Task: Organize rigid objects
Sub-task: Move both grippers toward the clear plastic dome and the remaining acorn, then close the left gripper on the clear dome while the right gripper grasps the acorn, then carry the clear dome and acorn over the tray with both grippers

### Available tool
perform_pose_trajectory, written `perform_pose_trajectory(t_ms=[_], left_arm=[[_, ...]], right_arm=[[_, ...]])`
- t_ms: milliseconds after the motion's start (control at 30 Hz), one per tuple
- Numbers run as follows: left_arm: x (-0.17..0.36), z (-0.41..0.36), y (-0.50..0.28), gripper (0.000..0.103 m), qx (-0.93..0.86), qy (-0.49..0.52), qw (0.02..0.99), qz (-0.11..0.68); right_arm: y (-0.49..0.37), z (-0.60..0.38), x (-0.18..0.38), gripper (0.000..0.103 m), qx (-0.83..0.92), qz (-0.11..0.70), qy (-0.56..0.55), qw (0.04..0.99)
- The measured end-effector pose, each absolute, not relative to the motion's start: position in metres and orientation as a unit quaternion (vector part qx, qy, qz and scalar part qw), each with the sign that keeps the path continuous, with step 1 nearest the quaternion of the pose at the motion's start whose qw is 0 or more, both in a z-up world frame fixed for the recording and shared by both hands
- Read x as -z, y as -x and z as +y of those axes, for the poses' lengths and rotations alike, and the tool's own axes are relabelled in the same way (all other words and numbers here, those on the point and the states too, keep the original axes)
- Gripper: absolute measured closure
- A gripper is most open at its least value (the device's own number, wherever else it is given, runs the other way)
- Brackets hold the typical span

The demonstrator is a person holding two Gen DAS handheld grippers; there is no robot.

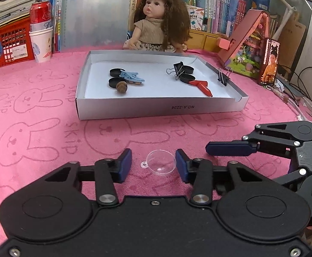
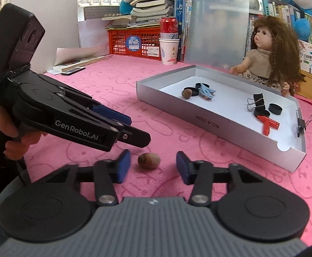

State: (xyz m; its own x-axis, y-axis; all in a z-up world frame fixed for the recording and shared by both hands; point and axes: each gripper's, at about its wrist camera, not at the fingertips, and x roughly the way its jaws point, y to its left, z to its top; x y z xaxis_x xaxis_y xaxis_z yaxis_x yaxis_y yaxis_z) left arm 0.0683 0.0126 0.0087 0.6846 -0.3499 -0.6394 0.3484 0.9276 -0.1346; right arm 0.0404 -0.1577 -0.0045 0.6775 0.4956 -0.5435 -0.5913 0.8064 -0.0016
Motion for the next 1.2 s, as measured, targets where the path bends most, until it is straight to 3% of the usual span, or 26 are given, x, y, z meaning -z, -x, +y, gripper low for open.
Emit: perform_pose_trajectory(t_ms=[67,200,300,1200], left_arm=[[-0.008,0.013,-0.069,0.072,0.188,0.001,0.919,0.348],[-0.008,0.012,-0.068,0.073,0.182,-0.002,0.921,0.344],[-0.008,0.01,-0.065,0.073,0.18,-0.01,0.923,0.339],[-0.042,-0.007,-0.085,0.073,0.176,-0.014,0.938,0.299]], right_arm=[[-0.041,-0.158,0.005,0.062,-0.298,0.27,0.084,0.912],[-0.04,-0.158,0.005,0.072,-0.298,0.269,0.088,0.912],[-0.039,-0.158,0.005,0.074,-0.296,0.267,0.091,0.912],[-0.062,-0.18,-0.025,0.074,-0.213,0.239,0.047,0.946]])
